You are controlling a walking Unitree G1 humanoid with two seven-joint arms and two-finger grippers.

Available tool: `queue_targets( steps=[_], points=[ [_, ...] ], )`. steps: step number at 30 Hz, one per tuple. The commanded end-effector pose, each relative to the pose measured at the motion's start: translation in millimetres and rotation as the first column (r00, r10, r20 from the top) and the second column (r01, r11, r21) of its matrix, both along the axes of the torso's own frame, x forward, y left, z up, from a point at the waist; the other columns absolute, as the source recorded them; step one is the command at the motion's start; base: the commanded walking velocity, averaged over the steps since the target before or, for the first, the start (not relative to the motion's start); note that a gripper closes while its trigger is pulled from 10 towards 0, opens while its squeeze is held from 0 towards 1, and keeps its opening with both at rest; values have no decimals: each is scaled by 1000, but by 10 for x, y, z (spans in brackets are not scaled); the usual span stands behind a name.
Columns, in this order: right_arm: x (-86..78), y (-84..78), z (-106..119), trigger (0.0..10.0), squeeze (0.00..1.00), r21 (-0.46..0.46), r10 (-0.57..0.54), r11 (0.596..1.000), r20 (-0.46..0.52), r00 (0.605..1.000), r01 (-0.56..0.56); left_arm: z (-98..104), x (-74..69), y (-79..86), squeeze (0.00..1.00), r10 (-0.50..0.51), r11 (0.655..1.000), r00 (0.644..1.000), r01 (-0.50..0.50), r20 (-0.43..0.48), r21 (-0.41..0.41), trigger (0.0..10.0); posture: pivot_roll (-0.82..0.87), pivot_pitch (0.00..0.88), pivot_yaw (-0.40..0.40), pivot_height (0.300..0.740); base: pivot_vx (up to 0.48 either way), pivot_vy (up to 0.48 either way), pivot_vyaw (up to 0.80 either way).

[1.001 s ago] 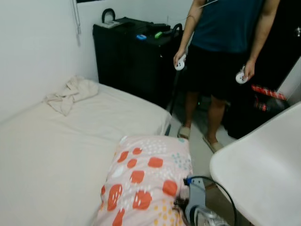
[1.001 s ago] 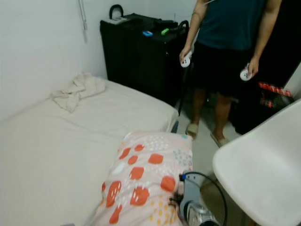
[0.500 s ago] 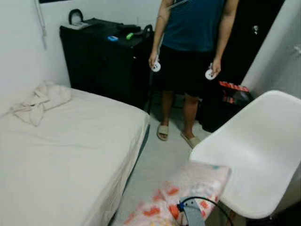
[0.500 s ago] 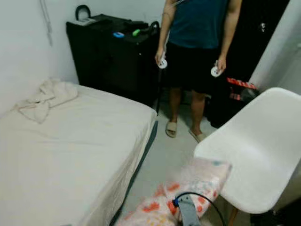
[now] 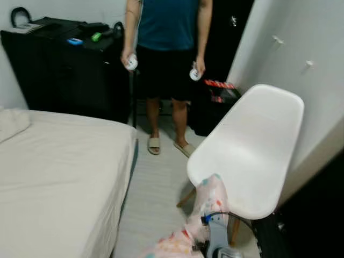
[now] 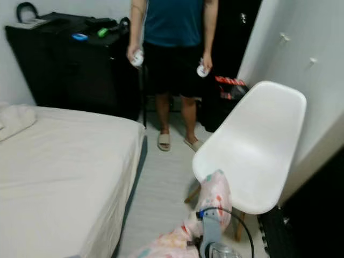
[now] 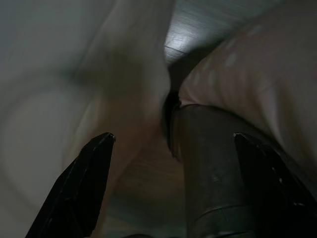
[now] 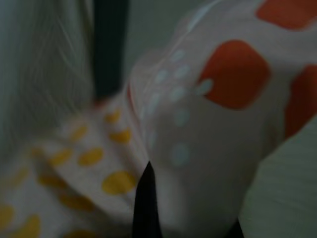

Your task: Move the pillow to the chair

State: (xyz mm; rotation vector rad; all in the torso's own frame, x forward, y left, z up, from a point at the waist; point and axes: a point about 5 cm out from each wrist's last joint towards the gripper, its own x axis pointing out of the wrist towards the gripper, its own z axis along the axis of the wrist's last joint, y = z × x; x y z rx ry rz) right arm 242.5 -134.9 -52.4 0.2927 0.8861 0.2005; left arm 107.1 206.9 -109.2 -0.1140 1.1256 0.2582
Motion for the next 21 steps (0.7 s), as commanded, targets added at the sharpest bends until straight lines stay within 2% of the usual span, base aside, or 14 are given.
queue_targets(
  steps=[1,4,7,10,13,14,17,21],
  points=[
    [247,-86,192,10000,0,43,-75,997,119,990,70,-26,-55,-62,0,-5,1000,1000,5,-22,-18,10000,53,23,-76,740,0,0,-712],
    [512,-41,433,10000,0,172,-155,978,204,967,120,-25,-53,-59,0,-7,1000,1000,6,-21,-16,10000,54,18,-77,740,0,0,-719],
    [730,52,680,10000,0,327,-206,939,274,940,110,-22,-45,-57,0,-9,1000,1000,8,-18,-15,10000,54,18,-77,740,0,0,-725],
    [915,138,941,10000,0,508,-271,858,325,906,75,-19,-39,-49,0,-7,1000,1000,7,-15,-14,10000,64,13,-80,740,0,0,-727],
    [1091,238,1259,10000,0,662,-308,749,387,869,-29,-16,-31,-39,0,-8,1000,1000,8,-13,-12,10000,65,12,-80,740,0,0,-738],
    [1091,238,1259,10000,0,662,-308,749,387,869,-29,-16,-31,-39,0,-8,1000,1000,8,-13,-12,10000,65,12,-80,740,0,0,-738],
    [1183,290,1444,10000,0,721,-335,688,415,846,-81,-13,-25,-32,0,-10,1000,1000,9,-10,-11,10000,65,12,-80,740,0,0,-738],
    [1267,264,1560,10000,0,744,-403,667,406,820,-41,-10,-17,-34,0,-5,1000,1000,5,-2,-15,10000,70,20,-76,740,0,0,-738]
  ],
)
